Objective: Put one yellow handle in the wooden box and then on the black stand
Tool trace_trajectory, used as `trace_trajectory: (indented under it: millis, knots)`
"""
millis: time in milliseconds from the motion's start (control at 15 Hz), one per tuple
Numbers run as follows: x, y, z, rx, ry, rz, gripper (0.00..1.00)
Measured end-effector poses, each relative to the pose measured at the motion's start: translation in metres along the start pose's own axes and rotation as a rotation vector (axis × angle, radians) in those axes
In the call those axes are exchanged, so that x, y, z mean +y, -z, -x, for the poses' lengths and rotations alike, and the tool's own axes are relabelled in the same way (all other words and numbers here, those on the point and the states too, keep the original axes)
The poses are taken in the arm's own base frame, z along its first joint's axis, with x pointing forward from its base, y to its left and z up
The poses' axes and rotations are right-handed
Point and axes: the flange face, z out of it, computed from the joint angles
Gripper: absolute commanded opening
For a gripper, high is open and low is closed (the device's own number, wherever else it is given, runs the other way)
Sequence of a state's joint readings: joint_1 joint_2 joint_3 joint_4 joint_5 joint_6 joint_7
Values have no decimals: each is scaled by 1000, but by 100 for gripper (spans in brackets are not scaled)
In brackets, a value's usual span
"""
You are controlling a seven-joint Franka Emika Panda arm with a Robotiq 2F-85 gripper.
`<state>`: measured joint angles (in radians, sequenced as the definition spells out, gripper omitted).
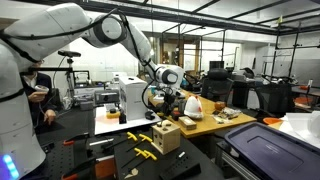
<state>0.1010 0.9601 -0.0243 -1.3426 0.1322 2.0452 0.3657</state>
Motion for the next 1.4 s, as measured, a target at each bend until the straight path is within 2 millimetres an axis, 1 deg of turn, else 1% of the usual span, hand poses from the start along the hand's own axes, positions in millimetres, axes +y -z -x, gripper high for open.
trace_trajectory:
  millis: [200,600,867,1200,1400]
  knots:
    - [1,11,11,30,3,-10,4]
    - [3,46,44,104,-7,-22,4]
    - [8,67,65,142,-12,-36,4]
    - [22,92,79,272,-49,-101,4]
    - [43,105,84,348,-130,-145,4]
